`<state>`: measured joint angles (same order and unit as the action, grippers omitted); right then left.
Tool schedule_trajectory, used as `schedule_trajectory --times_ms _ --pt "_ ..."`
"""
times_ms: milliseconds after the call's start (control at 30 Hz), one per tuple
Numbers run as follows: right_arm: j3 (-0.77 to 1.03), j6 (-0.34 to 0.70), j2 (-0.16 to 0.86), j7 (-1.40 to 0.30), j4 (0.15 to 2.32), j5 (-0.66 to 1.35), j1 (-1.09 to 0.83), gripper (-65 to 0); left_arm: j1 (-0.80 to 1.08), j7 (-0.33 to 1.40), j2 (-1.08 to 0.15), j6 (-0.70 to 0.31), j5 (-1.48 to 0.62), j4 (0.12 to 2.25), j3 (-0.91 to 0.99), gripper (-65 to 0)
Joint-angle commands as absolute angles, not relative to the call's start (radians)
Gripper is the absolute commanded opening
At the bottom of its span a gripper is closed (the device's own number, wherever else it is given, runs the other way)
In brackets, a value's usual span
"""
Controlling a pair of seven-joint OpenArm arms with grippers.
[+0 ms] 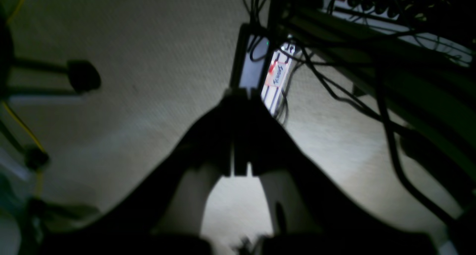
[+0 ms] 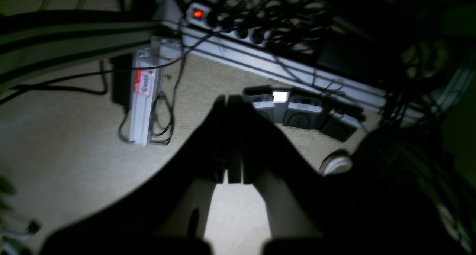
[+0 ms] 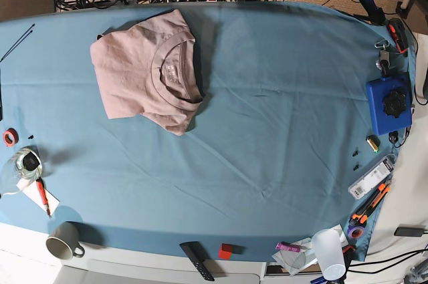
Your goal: Fold the T-shirt properly
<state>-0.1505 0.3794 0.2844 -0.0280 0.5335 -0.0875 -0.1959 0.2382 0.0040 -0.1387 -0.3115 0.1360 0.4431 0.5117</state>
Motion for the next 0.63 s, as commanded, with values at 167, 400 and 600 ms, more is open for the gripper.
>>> schedule_trajectory --times_ms 167,400,600 --pt "-0.234 0.298 0.297 -0.001 0.483 -0.087 -0.163 -65.0 0.249 -0.023 -0.147 -0.313 0.157 0.445 0.513 -65.0" --pt "-0.235 0.295 0.296 -0.004 0.484 -0.086 -0.163 -65.0 0.249 -0.024 -0.147 -0.342 0.079 0.479 0.513 -65.0" --pt "-0.235 0.295 0.297 -0.007 0.484 -0.086 -0.163 -65.0 0.249 -0.025 -0.147 -0.342 0.066 0.506 0.513 -65.0"
